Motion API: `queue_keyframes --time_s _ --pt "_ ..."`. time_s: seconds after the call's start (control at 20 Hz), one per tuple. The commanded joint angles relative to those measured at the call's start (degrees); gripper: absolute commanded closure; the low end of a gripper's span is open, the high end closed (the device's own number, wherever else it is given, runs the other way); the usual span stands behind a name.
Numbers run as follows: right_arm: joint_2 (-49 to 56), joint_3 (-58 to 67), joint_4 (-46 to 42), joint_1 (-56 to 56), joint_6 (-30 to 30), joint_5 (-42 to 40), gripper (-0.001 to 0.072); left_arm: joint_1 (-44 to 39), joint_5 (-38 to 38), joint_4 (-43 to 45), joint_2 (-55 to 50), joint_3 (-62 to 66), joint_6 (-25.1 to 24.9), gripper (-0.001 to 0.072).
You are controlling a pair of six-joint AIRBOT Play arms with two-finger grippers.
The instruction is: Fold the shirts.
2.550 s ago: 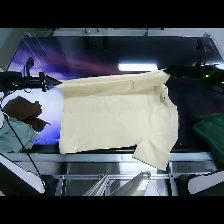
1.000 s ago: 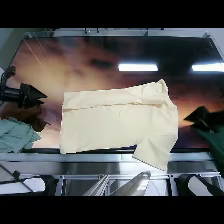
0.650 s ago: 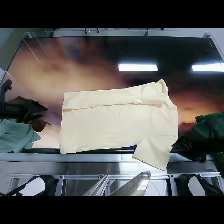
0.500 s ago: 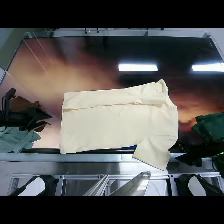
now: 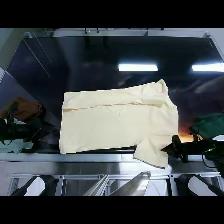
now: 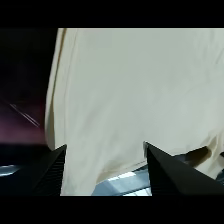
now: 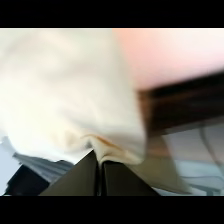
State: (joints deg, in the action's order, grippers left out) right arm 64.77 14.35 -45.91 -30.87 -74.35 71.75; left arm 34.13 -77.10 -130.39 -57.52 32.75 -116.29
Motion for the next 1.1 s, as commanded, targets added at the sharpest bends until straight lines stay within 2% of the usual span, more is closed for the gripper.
queue_keyframes --time_s 0.0,0.1,0.25,0.45,0.65,0.75,0.8,0.85,0.9,1.05 --pt "3.04 -0.22 11.76 0.02 12.68 2.14 0.0693 0.02 0.37 6.19 0.63 -2.27 3.56 0.0176" --pt "1.07 -0.15 12.28 0.00 12.92 3.26 0.0694 0.00 0.04 9.40 0.63 -3.56 6.27 0.0176" --pt "-2.75 -0.15 12.33 0.00 12.87 3.28 0.0694 -1.55 -0.28 8.33 0.61 -7.21 6.86 0.0175" --pt "-6.14 -0.13 13.22 0.00 12.92 3.30 0.0694 -6.51 -0.98 13.57 -2.23 -8.20 12.90 0.0176" --pt "-9.14 -0.13 15.02 0.00 12.90 3.32 0.0694 -12.92 3.08 13.20 -11.02 -8.20 13.40 0.0177" --pt "-10.49 -0.13 15.15 0.00 12.59 3.69 0.0694 -15.96 6.45 9.05 -15.43 -8.20 12.48 0.0181" --pt "-10.95 -0.15 15.13 -0.09 12.39 3.78 0.0693 -17.14 7.02 6.75 -17.27 -8.17 10.45 0.0340" --pt "-11.37 -0.15 15.13 -0.11 12.24 3.78 0.0694 -17.79 6.88 5.64 -18.53 -8.20 8.59 0.0587" --pt "-11.89 -0.15 15.15 -0.11 11.91 3.82 0.0694 -18.14 6.05 6.21 -19.34 -8.20 8.15 0.0684" --pt "-13.46 -0.09 15.39 -0.11 10.73 3.78 0.0694 -18.14 1.29 8.04 -18.01 -8.20 8.37 0.0685"
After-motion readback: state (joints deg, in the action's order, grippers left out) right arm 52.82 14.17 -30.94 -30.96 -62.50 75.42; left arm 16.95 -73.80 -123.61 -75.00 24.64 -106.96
